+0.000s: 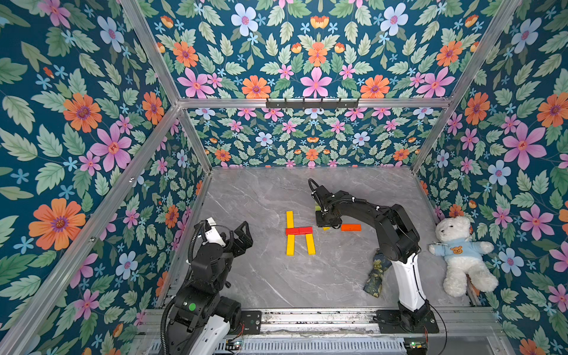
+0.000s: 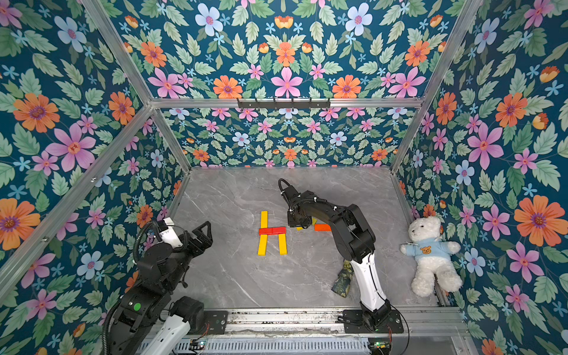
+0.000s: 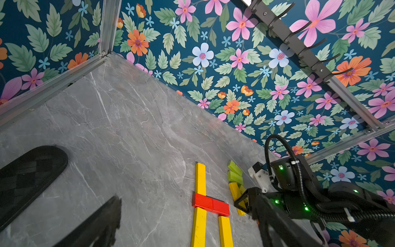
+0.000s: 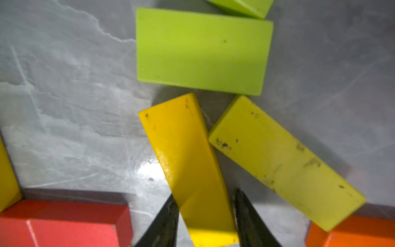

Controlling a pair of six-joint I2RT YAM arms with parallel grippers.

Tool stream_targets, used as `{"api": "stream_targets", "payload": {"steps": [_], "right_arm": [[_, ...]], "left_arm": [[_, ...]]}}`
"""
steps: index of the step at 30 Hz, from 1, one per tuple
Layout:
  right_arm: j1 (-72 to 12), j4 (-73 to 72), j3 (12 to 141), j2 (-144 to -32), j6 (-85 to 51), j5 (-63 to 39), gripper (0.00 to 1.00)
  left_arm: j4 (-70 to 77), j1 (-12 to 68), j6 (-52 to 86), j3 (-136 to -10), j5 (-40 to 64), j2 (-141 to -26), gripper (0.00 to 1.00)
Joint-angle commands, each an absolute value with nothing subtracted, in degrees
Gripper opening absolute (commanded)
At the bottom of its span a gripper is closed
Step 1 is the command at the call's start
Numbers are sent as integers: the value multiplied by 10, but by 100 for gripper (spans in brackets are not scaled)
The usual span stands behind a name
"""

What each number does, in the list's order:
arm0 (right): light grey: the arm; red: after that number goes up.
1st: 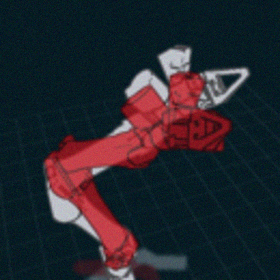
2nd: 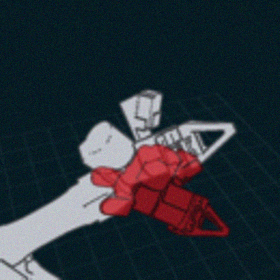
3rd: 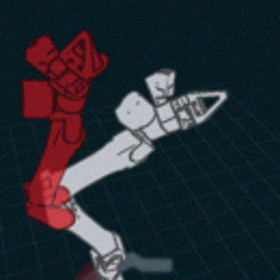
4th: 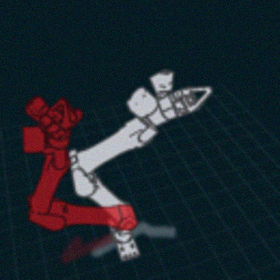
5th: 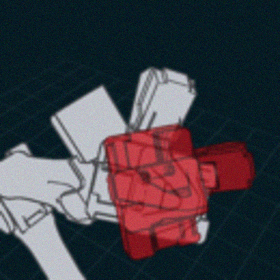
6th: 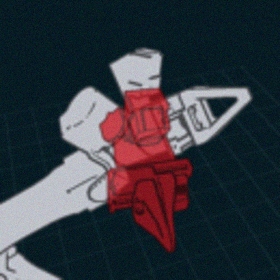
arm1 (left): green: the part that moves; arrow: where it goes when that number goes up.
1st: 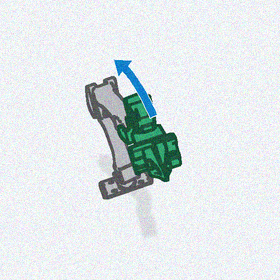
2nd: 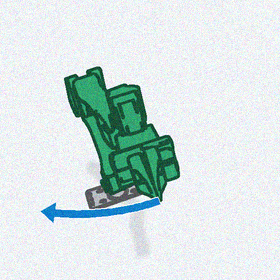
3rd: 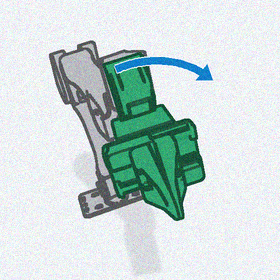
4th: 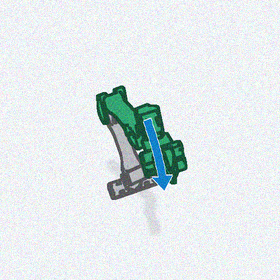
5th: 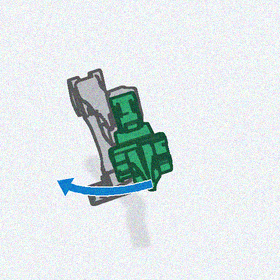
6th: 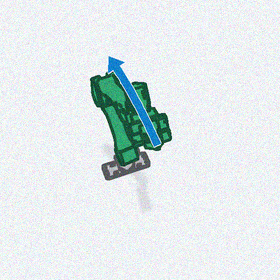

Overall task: Assemble the letter h with building blocks
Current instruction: Adjust the building block at the center of the board.

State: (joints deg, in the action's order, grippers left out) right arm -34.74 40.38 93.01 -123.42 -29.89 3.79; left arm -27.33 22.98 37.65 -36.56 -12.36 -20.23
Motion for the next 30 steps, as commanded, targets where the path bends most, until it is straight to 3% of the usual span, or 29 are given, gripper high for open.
{"api": "stream_targets", "payload": {"steps": [1,16,30], "right_arm": [[-342,425,921,-1227,-333,64,38],[-268,418,832,-1167,-345,91,24],[-329,414,891,-1196,-305,21,21]], "left_arm": [[-262,230,378,-367,-126,-204,100],[-261,230,378,-365,-122,-195,100],[-265,230,378,-367,-129,-193,100]]}}
